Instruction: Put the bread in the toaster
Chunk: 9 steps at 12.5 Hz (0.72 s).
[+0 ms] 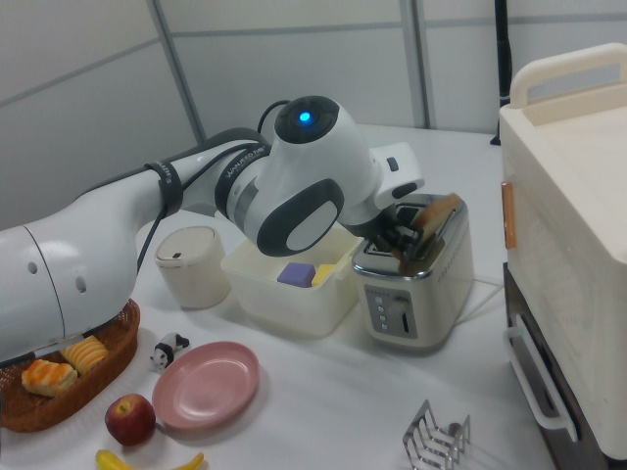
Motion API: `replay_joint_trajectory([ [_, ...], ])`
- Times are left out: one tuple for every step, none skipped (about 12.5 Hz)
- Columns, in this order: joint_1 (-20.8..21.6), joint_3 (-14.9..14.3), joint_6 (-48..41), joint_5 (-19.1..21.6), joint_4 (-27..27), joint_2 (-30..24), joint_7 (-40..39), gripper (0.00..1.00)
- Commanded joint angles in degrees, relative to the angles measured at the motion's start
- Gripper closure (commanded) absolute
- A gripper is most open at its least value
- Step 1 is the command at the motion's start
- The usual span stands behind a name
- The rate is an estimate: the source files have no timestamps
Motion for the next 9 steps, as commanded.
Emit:
replay_joint_trajectory([
  [0.59,-0.55,-1.52,0.23,-1.72,-2.60,-0.78,0.50],
  [0.67,-0.64,-1.95,0.23,-1.71,-2.68,-0.70,0.48],
  [0.76,-0.64,-2.83,0.23,-1.63,-2.77,-0.61,0.48],
  [0.76,-0.64,-3.27,0.05,-1.63,-2.86,-0.61,0.48],
  [0.85,-0.55,-3.45,0.22,-1.63,-2.95,-0.52,0.48],
  [0.85,-0.55,-3.36,0.05,-1.63,-3.12,-0.52,0.48],
  [0.85,-0.55,-3.45,0.05,-1.71,-3.13,-0.52,0.48],
  [0.76,-0.55,-3.45,0.05,-1.71,-3.13,-0.52,0.48],
  [0.67,-0.64,-3.45,0.05,-1.71,-3.04,-0.52,0.48],
])
